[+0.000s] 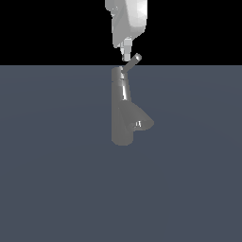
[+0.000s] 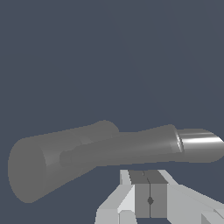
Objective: Turn on the faucet by rotating a designated handle.
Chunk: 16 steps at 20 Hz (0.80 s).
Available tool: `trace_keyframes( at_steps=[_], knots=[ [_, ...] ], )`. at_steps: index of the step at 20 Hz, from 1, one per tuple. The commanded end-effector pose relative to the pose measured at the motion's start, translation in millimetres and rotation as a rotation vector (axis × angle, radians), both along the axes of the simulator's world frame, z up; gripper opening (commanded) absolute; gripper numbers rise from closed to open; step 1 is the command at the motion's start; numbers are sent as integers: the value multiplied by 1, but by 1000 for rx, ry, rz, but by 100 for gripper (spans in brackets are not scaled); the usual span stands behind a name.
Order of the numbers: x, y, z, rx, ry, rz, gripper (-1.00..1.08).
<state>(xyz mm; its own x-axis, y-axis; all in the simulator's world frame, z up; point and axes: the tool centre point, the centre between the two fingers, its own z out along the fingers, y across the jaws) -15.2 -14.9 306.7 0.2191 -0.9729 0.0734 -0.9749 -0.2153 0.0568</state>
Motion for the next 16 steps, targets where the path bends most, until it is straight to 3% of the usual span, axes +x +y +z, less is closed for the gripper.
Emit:
trace_keyframes(
  at_steps=[1,4,5,6,16],
  knots=[
    [0,-30,-4,-5,9,-31,-100],
    [2,-43,-5,-6,10,-33,-100],
    [2,-43,-5,-6,10,-33,-100],
    [5,-19,-1,2,1,2,-100],
    [19,-34,-8,1,3,-5,-100]
  ],
)
